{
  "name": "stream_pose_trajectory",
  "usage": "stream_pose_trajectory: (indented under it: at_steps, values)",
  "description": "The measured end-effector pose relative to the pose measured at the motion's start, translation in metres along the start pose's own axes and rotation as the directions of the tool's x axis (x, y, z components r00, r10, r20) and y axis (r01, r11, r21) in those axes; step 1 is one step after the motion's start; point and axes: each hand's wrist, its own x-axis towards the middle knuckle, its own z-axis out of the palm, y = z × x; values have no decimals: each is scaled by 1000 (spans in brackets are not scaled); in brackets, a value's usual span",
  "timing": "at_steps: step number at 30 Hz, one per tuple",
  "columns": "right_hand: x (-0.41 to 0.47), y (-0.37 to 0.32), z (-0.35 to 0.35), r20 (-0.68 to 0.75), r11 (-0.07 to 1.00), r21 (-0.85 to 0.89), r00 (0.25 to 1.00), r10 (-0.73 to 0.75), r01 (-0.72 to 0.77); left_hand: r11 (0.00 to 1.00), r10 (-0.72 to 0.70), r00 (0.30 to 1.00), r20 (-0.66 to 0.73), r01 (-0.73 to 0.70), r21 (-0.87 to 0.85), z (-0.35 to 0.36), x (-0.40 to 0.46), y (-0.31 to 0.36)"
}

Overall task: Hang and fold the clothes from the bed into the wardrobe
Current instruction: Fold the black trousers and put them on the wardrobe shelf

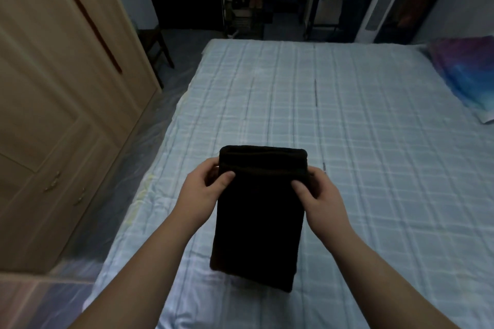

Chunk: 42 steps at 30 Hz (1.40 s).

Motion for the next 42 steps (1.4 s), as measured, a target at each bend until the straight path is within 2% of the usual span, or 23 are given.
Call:
stream_pose_trajectory:
  at_steps: [6,13,15,18,23,26,30,33,36,39,41,42]
  values:
    - [106,67,22,-32,992,-81,995,98,-100,992,-120,990,-76,121,18,29,101,-68]
    - [206,212,67,-94,931,-240,961,258,-274,953,-297,954,-44,299,45,66,187,-216]
    - [222,248,76,-116,903,-309,954,275,-298,947,-307,952,-12,306,92,74,201,-260]
    - [241,285,84,-163,872,-392,955,248,-294,947,-283,958,-42,286,146,84,220,-302]
    - [281,305,98,-213,824,-503,961,174,-261,935,-226,962,-156,259,241,95,264,-321]
    - [301,313,104,-253,727,-631,958,135,-269,899,-200,958,-205,263,350,104,281,-327]
    - [321,323,109,-273,653,-704,955,113,-279,860,-150,960,-236,244,448,111,301,-336]
    - [332,331,108,-280,606,-738,952,123,-296,807,-108,964,-241,227,546,111,313,-346]
    - [339,339,107,-281,589,-732,940,196,-342,714,-134,967,-219,247,655,114,322,-355]
    - [342,333,108,-307,635,-650,909,283,-417,635,-166,958,-235,286,718,117,322,-347]
    - [331,322,104,-321,747,-525,908,269,-407,636,-53,967,-250,226,738,115,308,-332]
    - [319,315,103,-312,800,-499,930,192,-333,658,48,973,-226,140,740,113,297,-325]
